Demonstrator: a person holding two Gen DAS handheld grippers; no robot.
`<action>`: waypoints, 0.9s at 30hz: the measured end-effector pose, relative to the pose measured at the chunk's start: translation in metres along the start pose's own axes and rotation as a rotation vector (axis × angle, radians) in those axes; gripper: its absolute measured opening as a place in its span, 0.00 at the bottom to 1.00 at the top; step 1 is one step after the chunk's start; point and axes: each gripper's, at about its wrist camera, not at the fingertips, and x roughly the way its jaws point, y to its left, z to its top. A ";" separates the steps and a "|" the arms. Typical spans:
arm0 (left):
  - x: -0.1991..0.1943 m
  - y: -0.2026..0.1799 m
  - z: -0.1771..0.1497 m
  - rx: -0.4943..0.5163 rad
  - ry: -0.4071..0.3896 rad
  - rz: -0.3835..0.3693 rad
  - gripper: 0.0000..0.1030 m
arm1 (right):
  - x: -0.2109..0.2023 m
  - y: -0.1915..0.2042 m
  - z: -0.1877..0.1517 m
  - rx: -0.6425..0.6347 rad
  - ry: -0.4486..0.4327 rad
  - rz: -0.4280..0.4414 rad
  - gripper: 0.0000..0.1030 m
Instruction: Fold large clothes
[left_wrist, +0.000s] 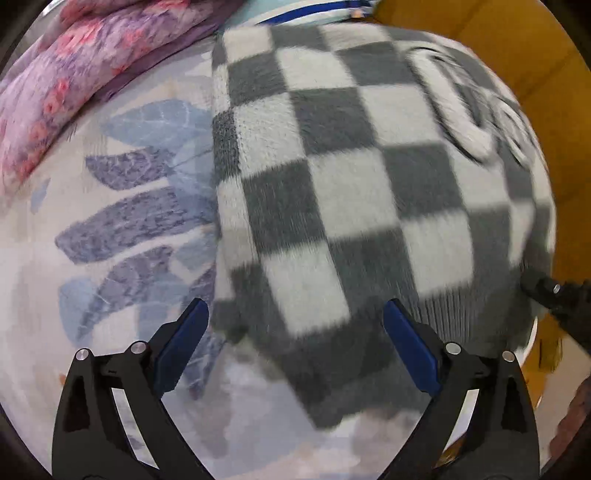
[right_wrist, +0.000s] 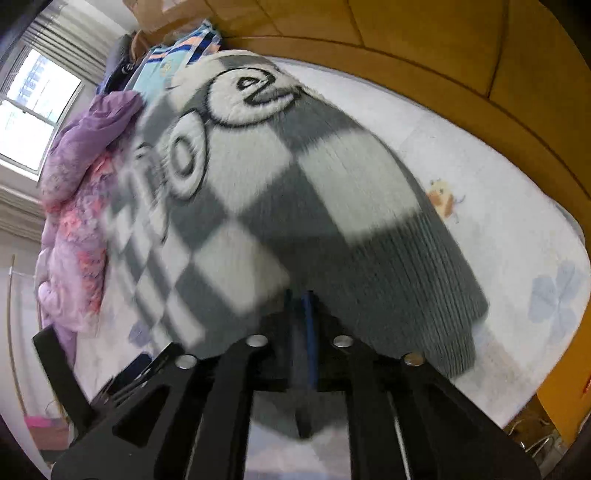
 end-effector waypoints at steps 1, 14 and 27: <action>-0.009 0.001 -0.004 0.007 -0.008 -0.002 0.93 | -0.007 0.002 -0.004 -0.006 -0.009 -0.005 0.31; -0.144 0.026 -0.043 0.006 -0.127 -0.031 0.93 | -0.110 0.079 -0.093 -0.221 -0.296 -0.153 0.91; -0.272 0.069 -0.111 0.033 -0.262 -0.001 0.93 | -0.160 0.165 -0.178 -0.313 -0.368 -0.079 0.92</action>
